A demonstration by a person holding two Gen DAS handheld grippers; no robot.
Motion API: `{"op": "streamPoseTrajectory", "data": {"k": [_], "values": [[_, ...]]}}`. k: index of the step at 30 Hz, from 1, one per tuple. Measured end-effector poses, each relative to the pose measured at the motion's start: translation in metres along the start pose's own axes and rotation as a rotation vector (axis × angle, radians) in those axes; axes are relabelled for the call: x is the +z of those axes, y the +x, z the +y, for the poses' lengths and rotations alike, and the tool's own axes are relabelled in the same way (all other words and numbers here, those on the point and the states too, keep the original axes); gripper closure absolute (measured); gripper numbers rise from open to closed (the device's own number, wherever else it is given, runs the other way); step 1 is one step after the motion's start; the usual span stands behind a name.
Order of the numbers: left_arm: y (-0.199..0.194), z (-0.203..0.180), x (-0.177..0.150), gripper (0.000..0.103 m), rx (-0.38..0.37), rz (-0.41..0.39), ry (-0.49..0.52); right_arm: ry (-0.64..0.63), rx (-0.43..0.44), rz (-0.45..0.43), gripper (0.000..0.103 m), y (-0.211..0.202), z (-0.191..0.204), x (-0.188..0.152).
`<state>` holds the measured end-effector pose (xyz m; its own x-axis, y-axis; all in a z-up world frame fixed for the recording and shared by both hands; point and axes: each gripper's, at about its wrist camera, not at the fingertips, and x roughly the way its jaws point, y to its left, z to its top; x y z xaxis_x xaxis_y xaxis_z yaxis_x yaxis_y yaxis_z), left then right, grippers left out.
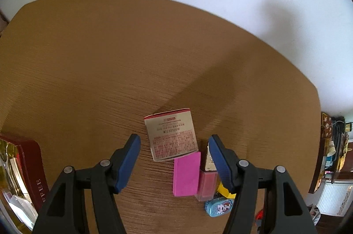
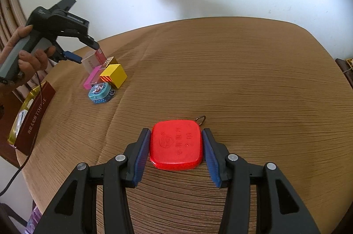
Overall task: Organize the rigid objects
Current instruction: 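Grasp the beige cardboard cube with the left tool while the right tool holds the tape measure, then lower the beige cube into the tin tray and open the left tool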
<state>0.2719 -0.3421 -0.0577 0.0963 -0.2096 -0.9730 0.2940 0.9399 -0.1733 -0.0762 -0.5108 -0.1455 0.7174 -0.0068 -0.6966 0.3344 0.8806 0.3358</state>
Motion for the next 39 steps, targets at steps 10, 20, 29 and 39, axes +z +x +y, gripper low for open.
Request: {"op": "streamPoseTrajectory", "data": {"k": [10,20,29,39], "values": [[0.005,0.006,-0.005,0.057,-0.011,-0.023,-0.05,0.006,0.002,0.004,0.057,-0.001,-0.001,0.0],[-0.118,0.097,-0.09,0.057,-0.075,-0.169,-0.082,0.002,-0.017,0.007,0.057,-0.001,0.0,0.0],[-0.157,0.226,-0.133,0.057,0.101,-0.208,-0.2,-0.014,-0.04,0.013,0.057,-0.001,0.003,0.001],[-0.113,0.268,-0.102,0.057,0.156,-0.191,-0.212,-0.04,-0.071,0.023,0.057,0.004,0.009,0.002]]}}
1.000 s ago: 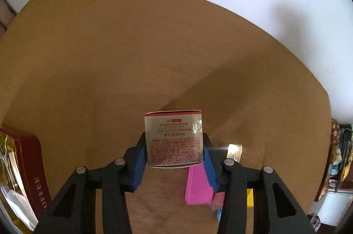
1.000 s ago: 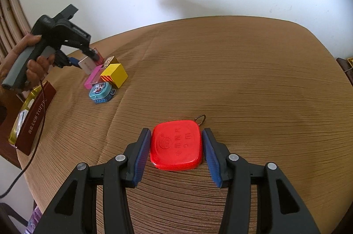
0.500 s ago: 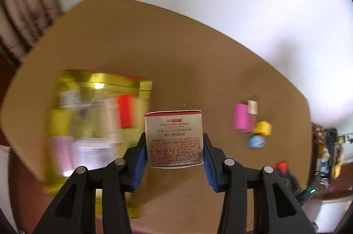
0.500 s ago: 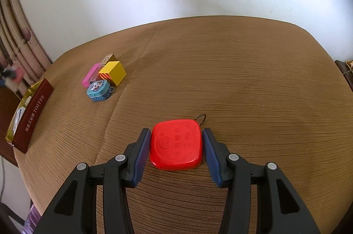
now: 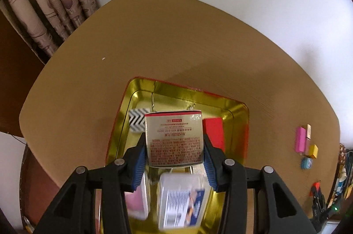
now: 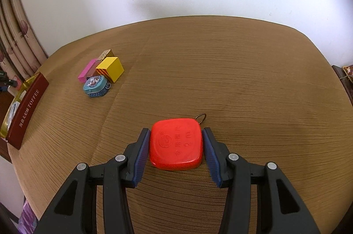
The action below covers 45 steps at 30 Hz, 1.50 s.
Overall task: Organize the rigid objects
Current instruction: 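Lower the beige cube into the tin tray and open the left tool, then carry the red tape measure into the tin tray and open the right tool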
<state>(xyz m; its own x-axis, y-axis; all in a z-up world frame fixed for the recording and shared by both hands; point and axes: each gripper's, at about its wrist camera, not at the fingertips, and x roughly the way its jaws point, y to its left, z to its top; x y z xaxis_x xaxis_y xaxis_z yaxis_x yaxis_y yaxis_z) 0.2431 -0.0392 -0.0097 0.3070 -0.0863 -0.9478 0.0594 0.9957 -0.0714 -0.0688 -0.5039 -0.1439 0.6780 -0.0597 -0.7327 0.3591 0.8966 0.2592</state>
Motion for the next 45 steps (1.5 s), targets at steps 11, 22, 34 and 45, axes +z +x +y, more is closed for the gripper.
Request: {"op": "streamPoseTrajectory", "data": {"k": [11,22,34,45], "values": [[0.037,-0.009,0.013,0.055,0.076,0.029,0.051,-0.01,-0.014,0.002,0.057,0.001,0.003,-0.001],[0.011,0.005,0.009,0.051,0.077,-0.023,0.095,-0.025,-0.028,0.007,0.057,0.004,0.004,0.0],[-0.045,0.043,-0.015,0.05,-0.112,-0.197,-0.079,-0.059,-0.064,0.015,0.057,0.009,0.01,0.002],[-0.081,0.083,-0.184,0.049,-0.157,-0.333,-0.158,-0.05,-0.071,0.044,0.059,0.01,0.011,0.007]]}}
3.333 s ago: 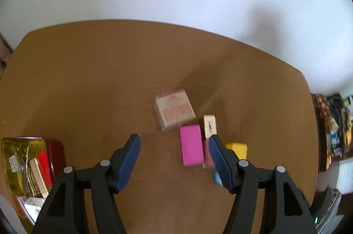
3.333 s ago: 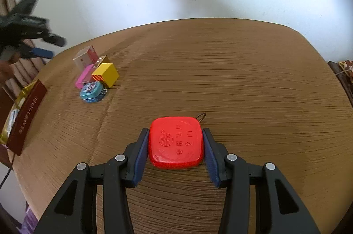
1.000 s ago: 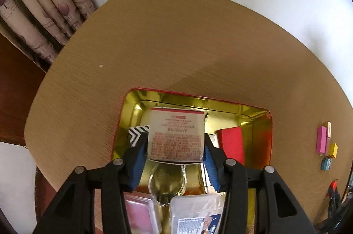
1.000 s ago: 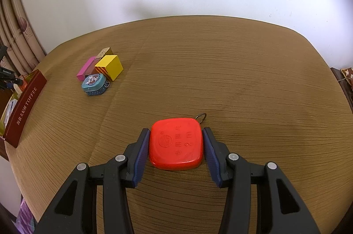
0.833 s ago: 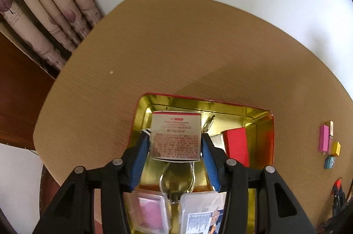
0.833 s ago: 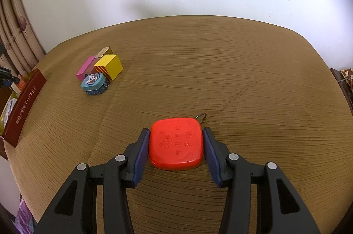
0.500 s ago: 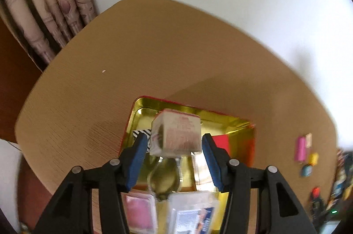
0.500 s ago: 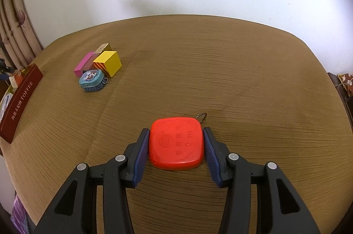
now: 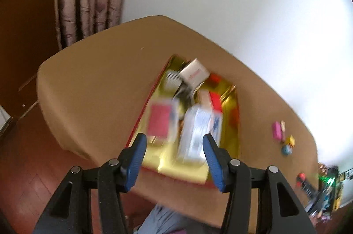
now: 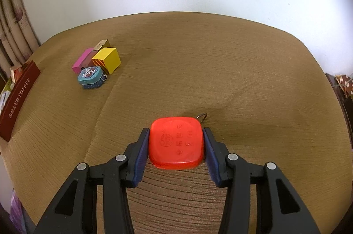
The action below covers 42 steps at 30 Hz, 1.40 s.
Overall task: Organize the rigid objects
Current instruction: 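Carry the red tape measure into the tin tray and open the right tool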
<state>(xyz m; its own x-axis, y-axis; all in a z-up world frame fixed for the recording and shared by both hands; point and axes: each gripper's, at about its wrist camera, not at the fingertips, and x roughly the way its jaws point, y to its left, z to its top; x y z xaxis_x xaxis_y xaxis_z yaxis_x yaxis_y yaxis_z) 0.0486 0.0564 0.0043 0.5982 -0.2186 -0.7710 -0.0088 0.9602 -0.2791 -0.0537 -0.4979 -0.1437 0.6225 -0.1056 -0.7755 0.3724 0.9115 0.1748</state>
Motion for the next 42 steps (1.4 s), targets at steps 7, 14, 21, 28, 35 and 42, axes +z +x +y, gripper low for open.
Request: {"op": "streamPoseTrajectory", "data": {"k": [7,14,21,28,35,42], "values": [[-0.009,0.005,-0.051,0.049,0.088,-0.046,0.067,0.066,0.054,0.037,0.059,-0.012,0.009,0.004],[-0.003,0.003,-0.057,0.049,0.09,-0.025,0.1,-0.015,0.192,0.0,0.059,-0.049,0.087,0.035],[0.002,0.022,-0.057,0.049,0.045,0.026,-0.013,-0.164,0.415,0.017,0.059,-0.055,0.227,0.087],[-0.005,0.031,-0.057,0.049,0.069,-0.012,-0.04,-0.187,0.52,0.133,0.059,0.004,0.339,0.122],[-0.001,0.027,-0.056,0.049,0.103,-0.007,0.011,-0.24,0.475,0.169,0.059,0.047,0.394,0.123],[0.015,0.04,-0.056,0.049,0.06,0.08,-0.043,-0.276,0.43,0.184,0.059,0.075,0.413,0.121]]}}
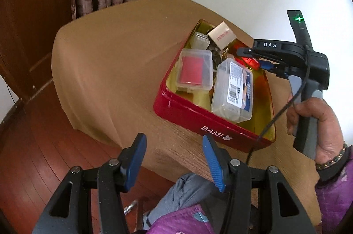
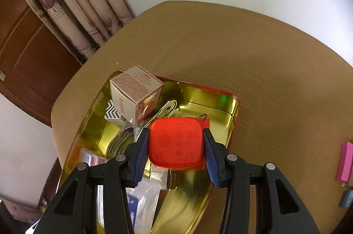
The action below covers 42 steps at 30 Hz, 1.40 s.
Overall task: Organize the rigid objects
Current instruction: 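Carry the red tape measure into the tin tray and open the right tool, then grasp the blue cartoon tin with the right tool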
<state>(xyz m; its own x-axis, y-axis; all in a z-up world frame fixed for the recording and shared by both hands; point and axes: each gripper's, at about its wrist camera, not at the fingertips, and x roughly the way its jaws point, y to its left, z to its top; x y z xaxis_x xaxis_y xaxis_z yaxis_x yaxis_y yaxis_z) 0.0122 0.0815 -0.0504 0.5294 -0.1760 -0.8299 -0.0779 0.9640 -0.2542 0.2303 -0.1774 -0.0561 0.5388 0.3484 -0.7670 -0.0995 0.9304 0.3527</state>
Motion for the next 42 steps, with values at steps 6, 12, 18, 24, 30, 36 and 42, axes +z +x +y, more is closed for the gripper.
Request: {"op": "streamPoseTrajectory", "data": {"k": [6,12,18,24,30,36,42], "values": [[0.002,-0.001,-0.001,0.049,-0.011,0.0,0.024,-0.04,-0.021,-0.043,0.058,0.004,0.005,-0.002],[0.008,-0.006,-0.005,0.049,-0.011,0.028,0.057,0.002,0.039,-0.11,0.057,-0.011,-0.003,-0.008],[0.012,-0.009,-0.006,0.049,-0.021,0.052,0.077,0.085,0.006,-0.257,0.047,-0.073,-0.05,-0.07],[0.015,-0.022,-0.012,0.049,-0.018,0.055,0.127,0.149,-0.198,-0.265,0.047,-0.128,-0.136,-0.163],[0.025,-0.047,-0.028,0.049,0.016,0.077,0.229,0.374,-0.232,-0.284,0.047,-0.157,-0.23,-0.195],[0.032,-0.07,-0.04,0.049,0.102,0.052,0.38,0.373,-0.206,-0.299,0.046,-0.15,-0.251,-0.184],[0.036,-0.089,-0.052,0.049,0.105,0.05,0.495,0.368,-0.241,-0.266,0.048,-0.133,-0.259,-0.167]]}}
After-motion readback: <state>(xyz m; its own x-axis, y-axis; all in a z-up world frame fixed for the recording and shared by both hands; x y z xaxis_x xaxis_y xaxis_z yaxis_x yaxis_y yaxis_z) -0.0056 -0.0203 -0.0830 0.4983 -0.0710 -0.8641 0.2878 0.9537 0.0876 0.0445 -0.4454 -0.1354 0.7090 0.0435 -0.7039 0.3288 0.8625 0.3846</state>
